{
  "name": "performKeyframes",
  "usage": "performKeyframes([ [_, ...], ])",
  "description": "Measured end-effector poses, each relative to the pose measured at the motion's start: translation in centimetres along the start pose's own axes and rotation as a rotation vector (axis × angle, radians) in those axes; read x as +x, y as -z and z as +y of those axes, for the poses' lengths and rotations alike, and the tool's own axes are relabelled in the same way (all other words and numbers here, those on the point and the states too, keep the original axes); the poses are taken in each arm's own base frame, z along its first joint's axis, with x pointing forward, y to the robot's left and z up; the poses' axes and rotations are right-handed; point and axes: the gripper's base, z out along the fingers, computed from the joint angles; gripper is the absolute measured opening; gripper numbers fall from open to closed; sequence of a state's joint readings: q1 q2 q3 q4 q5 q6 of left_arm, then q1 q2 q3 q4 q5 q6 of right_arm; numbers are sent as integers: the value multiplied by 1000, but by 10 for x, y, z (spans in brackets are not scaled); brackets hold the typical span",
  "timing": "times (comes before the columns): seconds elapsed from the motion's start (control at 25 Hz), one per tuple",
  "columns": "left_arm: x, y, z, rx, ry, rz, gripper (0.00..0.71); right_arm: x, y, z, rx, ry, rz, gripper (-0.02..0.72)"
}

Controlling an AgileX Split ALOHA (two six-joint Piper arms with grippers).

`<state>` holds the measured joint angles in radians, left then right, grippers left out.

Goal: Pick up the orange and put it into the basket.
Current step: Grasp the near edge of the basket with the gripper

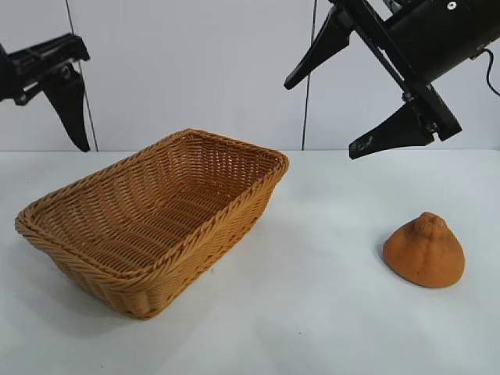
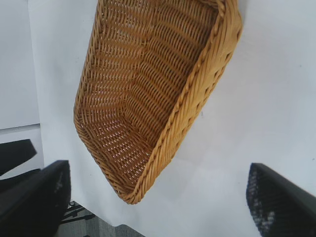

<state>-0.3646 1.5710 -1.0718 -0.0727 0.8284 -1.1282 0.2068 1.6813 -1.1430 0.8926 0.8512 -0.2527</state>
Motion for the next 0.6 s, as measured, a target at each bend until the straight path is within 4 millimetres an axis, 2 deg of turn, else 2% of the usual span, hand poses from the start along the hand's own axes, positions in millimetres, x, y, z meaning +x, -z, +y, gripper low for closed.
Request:
performKeyframes([
  [0.2, -1, -21, 1, -40, 20, 16, 613, 0, 0, 0, 0, 0, 0, 661],
  [0.4, 5, -40, 19, -63, 63, 20, 613, 0, 0, 0, 0, 0, 0, 661],
  [0.6, 6, -46, 21, -32, 83, 14, 613, 0, 0, 0, 0, 0, -2, 661],
])
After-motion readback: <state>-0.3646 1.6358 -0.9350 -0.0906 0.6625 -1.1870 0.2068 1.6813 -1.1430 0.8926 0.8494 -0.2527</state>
